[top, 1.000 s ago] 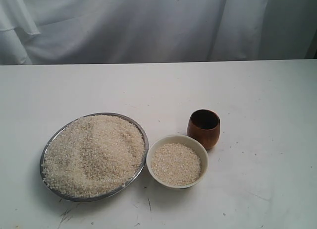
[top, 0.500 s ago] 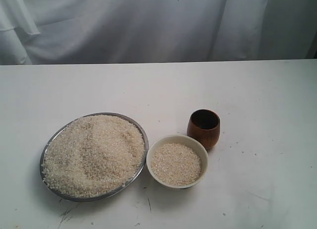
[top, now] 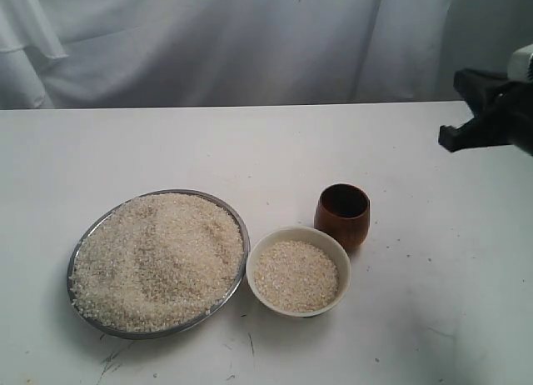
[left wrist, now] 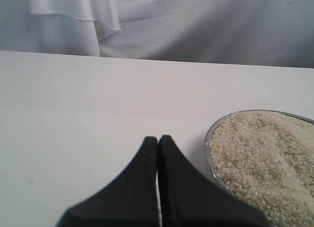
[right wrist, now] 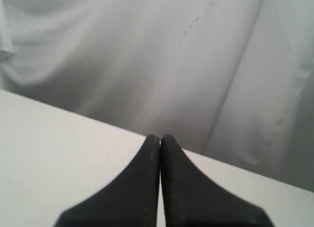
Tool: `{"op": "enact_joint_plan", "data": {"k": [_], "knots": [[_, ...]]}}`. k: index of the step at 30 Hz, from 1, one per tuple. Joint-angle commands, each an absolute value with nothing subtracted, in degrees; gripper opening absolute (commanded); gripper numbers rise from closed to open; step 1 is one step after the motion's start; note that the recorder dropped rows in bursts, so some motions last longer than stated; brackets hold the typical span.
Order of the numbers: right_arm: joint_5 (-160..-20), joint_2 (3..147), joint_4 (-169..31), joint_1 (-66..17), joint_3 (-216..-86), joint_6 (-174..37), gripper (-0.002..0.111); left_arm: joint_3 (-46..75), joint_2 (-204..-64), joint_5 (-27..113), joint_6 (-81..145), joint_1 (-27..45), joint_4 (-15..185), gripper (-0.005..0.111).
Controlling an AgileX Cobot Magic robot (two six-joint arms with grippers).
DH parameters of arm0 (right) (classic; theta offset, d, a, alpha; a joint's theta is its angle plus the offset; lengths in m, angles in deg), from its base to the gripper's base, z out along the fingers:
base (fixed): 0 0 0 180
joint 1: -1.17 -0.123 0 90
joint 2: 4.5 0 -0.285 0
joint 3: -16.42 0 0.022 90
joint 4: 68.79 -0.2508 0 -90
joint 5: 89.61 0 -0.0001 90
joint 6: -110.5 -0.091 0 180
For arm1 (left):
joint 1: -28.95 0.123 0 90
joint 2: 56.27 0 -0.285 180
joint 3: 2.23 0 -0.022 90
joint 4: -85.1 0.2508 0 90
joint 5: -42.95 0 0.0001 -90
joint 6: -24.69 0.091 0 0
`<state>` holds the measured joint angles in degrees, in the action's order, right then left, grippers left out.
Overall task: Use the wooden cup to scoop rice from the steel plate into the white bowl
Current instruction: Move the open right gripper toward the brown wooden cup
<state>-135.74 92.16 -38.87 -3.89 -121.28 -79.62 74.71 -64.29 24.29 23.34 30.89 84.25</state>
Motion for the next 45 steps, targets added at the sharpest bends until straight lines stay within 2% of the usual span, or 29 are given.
{"op": "enact_joint_plan", "data": {"k": [1,8,18,36,45], "knots": [[-137.9,97.4,-34.4,-3.5,-121.3,-79.2,0.0,75.0,-64.1,24.7,23.3,31.0,84.2,0.0],[-142.1,106.0,-26.8,-3.1,-121.3,-79.8,0.0,75.0,-64.1,24.7,23.3,31.0,84.2,0.0],[-146.8,115.5,-23.7,2.5,-121.5,-80.2,0.0,75.0,-64.1,24.7,23.3,31.0,84.2,0.0],[-151.7,116.1,-25.5,3.5,-121.5,-80.0,0.0,75.0,-64.1,24.7,23.3,31.0,84.2,0.0],[-145.8,117.0,-13.0,3.5,-123.8,-82.6,0.0,75.0,-64.1,24.7,23.3,31.0,84.2,0.0]]}}
